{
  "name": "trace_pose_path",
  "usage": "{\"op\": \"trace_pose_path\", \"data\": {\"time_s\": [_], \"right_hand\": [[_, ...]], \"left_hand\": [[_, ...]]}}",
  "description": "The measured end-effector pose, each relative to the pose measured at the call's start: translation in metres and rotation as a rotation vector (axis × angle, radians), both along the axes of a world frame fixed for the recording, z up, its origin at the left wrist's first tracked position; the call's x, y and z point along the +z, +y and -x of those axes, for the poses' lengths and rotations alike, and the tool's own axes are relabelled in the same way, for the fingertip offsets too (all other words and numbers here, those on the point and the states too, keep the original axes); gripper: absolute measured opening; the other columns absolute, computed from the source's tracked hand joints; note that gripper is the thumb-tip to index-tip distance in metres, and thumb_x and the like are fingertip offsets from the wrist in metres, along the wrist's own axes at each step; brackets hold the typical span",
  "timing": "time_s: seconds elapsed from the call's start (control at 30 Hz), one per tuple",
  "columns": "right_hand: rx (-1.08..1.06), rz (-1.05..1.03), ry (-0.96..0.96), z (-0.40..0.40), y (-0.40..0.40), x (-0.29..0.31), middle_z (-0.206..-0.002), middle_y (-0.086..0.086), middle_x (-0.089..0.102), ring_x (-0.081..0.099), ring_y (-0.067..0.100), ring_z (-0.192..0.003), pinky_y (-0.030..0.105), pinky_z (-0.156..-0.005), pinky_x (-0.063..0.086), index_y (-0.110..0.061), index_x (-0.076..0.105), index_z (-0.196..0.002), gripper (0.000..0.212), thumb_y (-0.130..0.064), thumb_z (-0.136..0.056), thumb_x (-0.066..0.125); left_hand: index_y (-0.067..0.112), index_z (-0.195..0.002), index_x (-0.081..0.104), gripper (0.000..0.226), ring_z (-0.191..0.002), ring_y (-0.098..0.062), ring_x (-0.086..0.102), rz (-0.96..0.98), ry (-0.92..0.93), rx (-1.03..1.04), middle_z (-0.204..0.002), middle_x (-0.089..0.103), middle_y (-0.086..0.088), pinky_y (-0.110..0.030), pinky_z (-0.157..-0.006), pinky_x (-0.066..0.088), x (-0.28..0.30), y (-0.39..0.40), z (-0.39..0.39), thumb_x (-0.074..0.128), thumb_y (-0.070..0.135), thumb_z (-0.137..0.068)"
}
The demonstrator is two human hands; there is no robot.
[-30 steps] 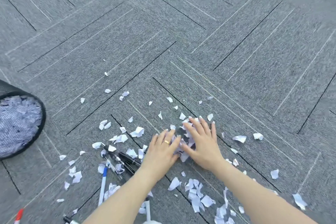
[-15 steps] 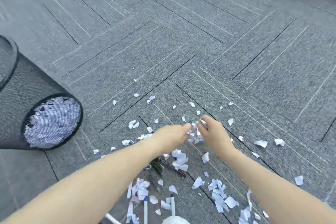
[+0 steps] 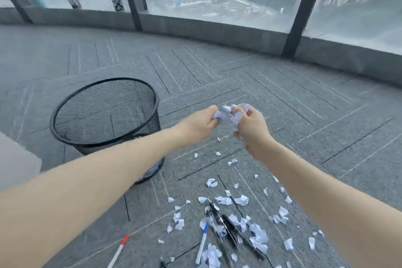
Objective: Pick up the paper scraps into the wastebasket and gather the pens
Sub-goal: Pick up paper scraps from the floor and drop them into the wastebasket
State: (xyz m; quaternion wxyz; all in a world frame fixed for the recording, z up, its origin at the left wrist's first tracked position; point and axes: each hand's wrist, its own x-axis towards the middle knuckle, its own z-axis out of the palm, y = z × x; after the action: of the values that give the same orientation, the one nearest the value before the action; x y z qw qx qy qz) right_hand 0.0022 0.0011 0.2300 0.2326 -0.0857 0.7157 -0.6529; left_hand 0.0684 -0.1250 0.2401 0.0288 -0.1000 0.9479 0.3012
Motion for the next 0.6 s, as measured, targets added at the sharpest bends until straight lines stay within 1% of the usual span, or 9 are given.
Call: {"op": "trace_pose_path", "data": {"time_s": [0.1,0.2,0.27,0.3,0.37,0.4,0.47,0.53,0.6], "right_hand": [[0.066,0.047,0.001,-0.012,-0.058,0.03,-0.056,0.0,0.033,0.029,0.013,-0.044,0.02,-0.038,0.026,-0.016,0.047,-0.081,0.012,-0.02,-0.092,0.048],[0.127,0.073,-0.017,-0.029,-0.114,0.044,-0.057,-0.001,0.031,0.026,0.011,-0.042,0.02,-0.039,0.024,-0.017,0.043,-0.078,0.014,-0.017,-0.091,0.047],[0.149,0.079,-0.065,-0.041,-0.144,0.048,-0.06,-0.001,0.035,0.03,0.011,-0.046,0.023,-0.044,0.027,-0.015,0.047,-0.084,0.011,-0.017,-0.094,0.043],[0.167,0.069,-0.08,-0.048,-0.158,0.05,-0.061,0.0,0.039,0.033,0.011,-0.048,0.024,-0.046,0.029,-0.012,0.05,-0.087,0.014,-0.018,-0.095,0.042],[0.186,0.033,-0.084,-0.059,-0.184,0.052,-0.063,0.001,0.044,0.038,0.012,-0.051,0.025,-0.049,0.031,0.002,0.054,-0.103,0.026,-0.02,-0.097,0.04],[0.186,0.013,-0.081,-0.062,-0.197,0.051,-0.064,0.001,0.045,0.039,0.012,-0.051,0.024,-0.049,0.031,0.006,0.051,-0.112,0.032,-0.02,-0.097,0.039],[0.175,-0.014,-0.096,-0.067,-0.219,0.047,-0.064,0.002,0.046,0.038,0.013,-0.052,0.024,-0.049,0.031,0.004,0.047,-0.121,0.035,-0.019,-0.098,0.037],[0.178,-0.027,-0.134,-0.071,-0.235,0.044,-0.069,0.003,0.05,0.042,0.014,-0.056,0.025,-0.052,0.034,-0.001,0.048,-0.124,0.035,-0.02,-0.098,0.036],[0.189,-0.042,-0.179,-0.075,-0.247,0.039,-0.087,0.006,0.06,0.054,0.018,-0.069,0.03,-0.063,0.044,-0.002,0.047,-0.126,0.035,-0.021,-0.098,0.035]], "left_hand": [[0.013,-0.082,0.033,0.024,-0.057,-0.015,0.033,-0.042,0.092,0.165,-0.066,0.038,0.002,-0.032,-0.054,0.028,0.018,-0.046,-0.024,0.033,0.029,-0.1],[0.015,-0.079,0.035,0.029,-0.056,-0.013,0.034,-0.14,0.196,0.391,-0.065,0.039,0.003,-0.029,-0.052,0.027,0.022,-0.087,-0.053,0.03,0.033,-0.1],[0.015,-0.089,0.041,0.026,-0.058,-0.011,0.036,-0.221,0.227,0.531,-0.068,0.041,0.005,-0.027,-0.052,0.027,0.019,-0.109,-0.072,0.029,0.034,-0.101],[0.015,-0.095,0.043,0.024,-0.059,-0.01,0.037,-0.248,0.219,0.594,-0.07,0.043,0.006,-0.027,-0.052,0.027,0.015,-0.12,-0.082,0.028,0.033,-0.101],[0.019,-0.098,0.044,0.018,-0.061,-0.012,0.039,-0.297,0.198,0.719,-0.074,0.045,0.004,-0.027,-0.056,0.03,0.008,-0.144,-0.097,0.028,0.026,-0.1],[0.02,-0.098,0.045,0.017,-0.062,-0.013,0.039,-0.319,0.197,0.774,-0.076,0.046,0.002,-0.028,-0.06,0.032,0.005,-0.156,-0.103,0.028,0.023,-0.099],[0.019,-0.107,0.047,0.02,-0.065,-0.013,0.042,-0.381,0.203,0.866,-0.083,0.049,0.0,-0.029,-0.065,0.035,0.0,-0.174,-0.11,0.029,0.022,-0.098],[0.016,-0.12,0.048,0.029,-0.066,-0.011,0.044,-0.443,0.209,0.933,-0.095,0.052,-0.002,-0.028,-0.061,0.037,-0.004,-0.189,-0.111,0.028,0.021,-0.099],[0.015,-0.124,0.046,0.033,-0.062,-0.013,0.042,-0.504,0.203,0.956,-0.097,0.056,-0.008,-0.027,-0.057,0.035,-0.009,-0.199,-0.106,0.028,0.026,-0.1]]}}
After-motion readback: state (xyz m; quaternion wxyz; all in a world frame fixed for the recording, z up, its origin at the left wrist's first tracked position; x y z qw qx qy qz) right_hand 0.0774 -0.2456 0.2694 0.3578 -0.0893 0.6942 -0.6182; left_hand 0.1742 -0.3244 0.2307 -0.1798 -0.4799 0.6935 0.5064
